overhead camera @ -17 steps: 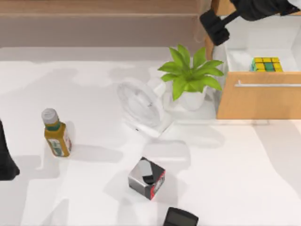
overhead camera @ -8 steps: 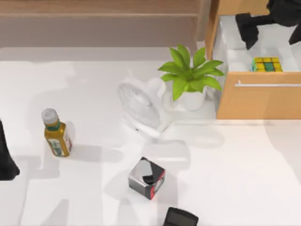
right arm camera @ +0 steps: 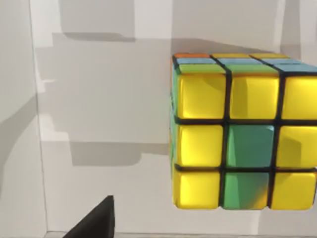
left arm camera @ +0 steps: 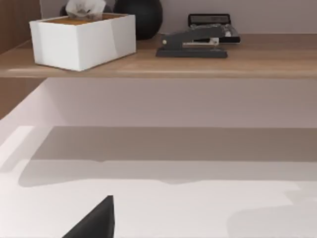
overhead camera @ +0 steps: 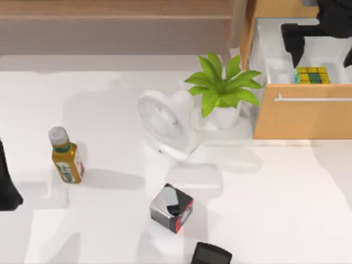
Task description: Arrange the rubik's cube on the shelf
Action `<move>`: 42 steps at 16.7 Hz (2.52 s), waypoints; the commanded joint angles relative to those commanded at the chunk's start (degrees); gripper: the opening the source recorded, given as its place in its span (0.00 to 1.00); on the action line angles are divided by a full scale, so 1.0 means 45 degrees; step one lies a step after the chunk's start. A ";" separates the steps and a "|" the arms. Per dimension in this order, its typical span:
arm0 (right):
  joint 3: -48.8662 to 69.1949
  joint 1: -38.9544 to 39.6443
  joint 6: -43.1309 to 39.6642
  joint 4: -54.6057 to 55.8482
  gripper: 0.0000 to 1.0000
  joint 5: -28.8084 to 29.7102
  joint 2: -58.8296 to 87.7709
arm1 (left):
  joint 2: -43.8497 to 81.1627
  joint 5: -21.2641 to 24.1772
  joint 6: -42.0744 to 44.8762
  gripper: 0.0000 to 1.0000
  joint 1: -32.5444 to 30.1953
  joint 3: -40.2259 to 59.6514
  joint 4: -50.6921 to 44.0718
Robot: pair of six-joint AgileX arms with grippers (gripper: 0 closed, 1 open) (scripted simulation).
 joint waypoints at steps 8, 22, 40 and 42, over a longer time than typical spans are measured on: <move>-0.0966 0.0101 0.0174 0.0659 1.00 0.0097 -0.0335 | 0.0000 0.0000 0.0000 1.00 0.0000 0.0000 0.0000; -0.2637 0.0034 0.0064 0.2506 1.00 0.0063 -0.0043 | 0.0000 0.0000 0.0000 1.00 0.0000 0.0000 0.0000; -0.2327 -0.0023 -0.0020 0.2705 0.25 0.0003 0.0378 | 0.0000 0.0000 0.0000 1.00 0.0000 0.0000 0.0000; -0.2327 -0.0023 -0.0020 0.2705 0.10 0.0003 0.0378 | 0.0000 0.0000 0.0000 1.00 0.0000 0.0000 0.0000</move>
